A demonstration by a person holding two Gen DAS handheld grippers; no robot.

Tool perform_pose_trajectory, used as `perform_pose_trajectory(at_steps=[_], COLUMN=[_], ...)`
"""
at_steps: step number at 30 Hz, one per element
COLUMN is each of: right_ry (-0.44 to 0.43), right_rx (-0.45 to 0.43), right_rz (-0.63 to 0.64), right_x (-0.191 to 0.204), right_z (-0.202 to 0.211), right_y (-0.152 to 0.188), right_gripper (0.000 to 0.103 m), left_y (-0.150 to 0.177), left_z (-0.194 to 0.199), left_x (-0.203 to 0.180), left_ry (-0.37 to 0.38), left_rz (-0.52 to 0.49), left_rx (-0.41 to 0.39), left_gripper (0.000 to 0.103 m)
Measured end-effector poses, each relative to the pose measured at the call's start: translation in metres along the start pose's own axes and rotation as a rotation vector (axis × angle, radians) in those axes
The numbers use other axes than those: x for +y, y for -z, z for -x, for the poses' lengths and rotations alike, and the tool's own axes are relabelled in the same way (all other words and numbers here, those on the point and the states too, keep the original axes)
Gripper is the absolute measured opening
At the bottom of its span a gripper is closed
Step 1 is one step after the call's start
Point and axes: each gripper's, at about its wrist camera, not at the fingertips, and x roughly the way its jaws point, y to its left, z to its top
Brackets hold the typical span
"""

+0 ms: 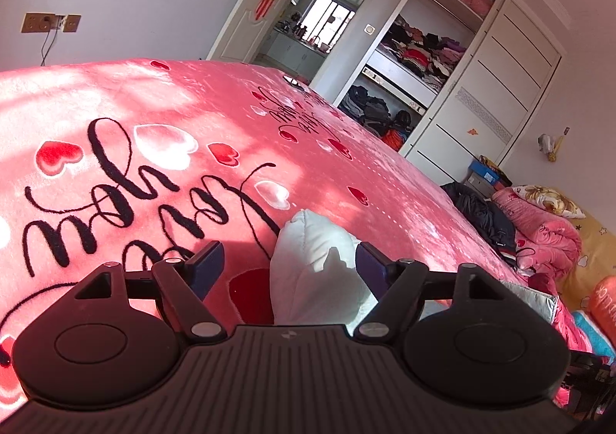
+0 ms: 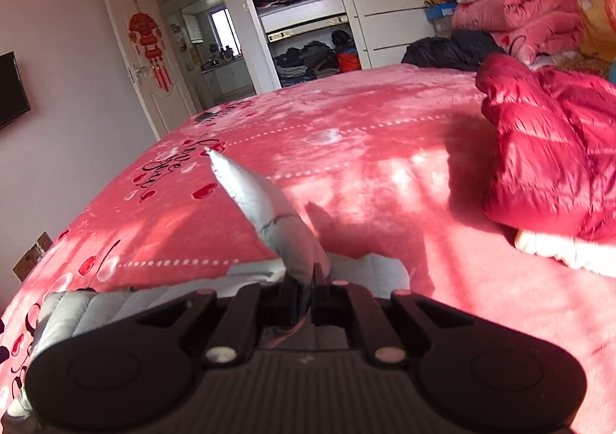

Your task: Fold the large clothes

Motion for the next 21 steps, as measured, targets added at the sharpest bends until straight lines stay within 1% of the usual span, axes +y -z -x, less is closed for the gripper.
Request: perform_pose_trajectory(at_steps=[2, 5, 6, 7, 8, 9, 10, 11, 12, 13, 15, 17, 19, 21], right_ry=[-0.009, -0.022, -0.029, -0.041, -0.049, -0.050, -0.047, -0.042, -0.036, -0.024, 0.010, 0.005, -0.023, -0.056], right_rx=[0.031, 0.099, 0.112, 0.119, 0.118, 0.115, 0.106, 0.086, 0.070, 0.045, -0.019, -0.074, -0.091, -0.090], right_rz=[-0.058, -0.157, -0.184, -0.206, -0.221, -0.228, -0.234, -0.236, -0.231, -0.217, -0.166, -0.105, -0.051, 0.007], right_x=[-0.007, -0.021, -0.025, -0.028, -0.030, -0.031, -0.033, -0.035, -0.036, -0.038, -0.038, -0.039, -0.033, -0.027], right_z=[-0.003, -0.006, -0.005, -0.003, 0.002, 0.005, 0.012, 0.022, 0.028, 0.037, 0.052, 0.059, 0.060, 0.051], right_y=[0.008, 0.017, 0.018, 0.020, 0.020, 0.020, 0.020, 0.019, 0.018, 0.017, 0.013, 0.007, 0.002, -0.004], right_gripper=[0.002, 0.009, 0.015, 0.019, 0.026, 0.035, 0.040, 0.047, 0.053, 0.055, 0.066, 0.070, 0.071, 0.072], left_y=[0.002, 0.004, 0.004, 0.005, 0.005, 0.005, 0.006, 0.006, 0.006, 0.007, 0.009, 0.012, 0.014, 0.017], left_z=[-0.001, 0.000, 0.000, 0.000, -0.002, -0.002, -0.002, -0.003, -0.003, -0.004, -0.008, -0.013, -0.018, -0.024], left_x=[-0.006, -0.012, -0.014, -0.015, -0.017, -0.018, -0.020, -0.021, -0.022, -0.022, -0.027, -0.032, -0.036, -0.040], left_ry=[0.003, 0.012, 0.019, 0.025, 0.031, 0.037, 0.043, 0.055, 0.068, 0.084, 0.100, 0.106, 0.103, 0.070], left_rz=[-0.019, -0.050, -0.056, -0.060, -0.066, -0.071, -0.077, -0.080, -0.082, -0.084, -0.097, -0.121, -0.150, -0.182], left_rx=[0.004, -0.002, -0.006, -0.009, -0.013, -0.016, -0.020, -0.023, -0.023, -0.022, -0.014, 0.001, 0.015, 0.028], left_gripper=[0.092, 0.092, 0.092, 0.092, 0.092, 0.092, 0.092, 0.092, 0.092, 0.092, 0.092, 0.092, 0.092, 0.092])
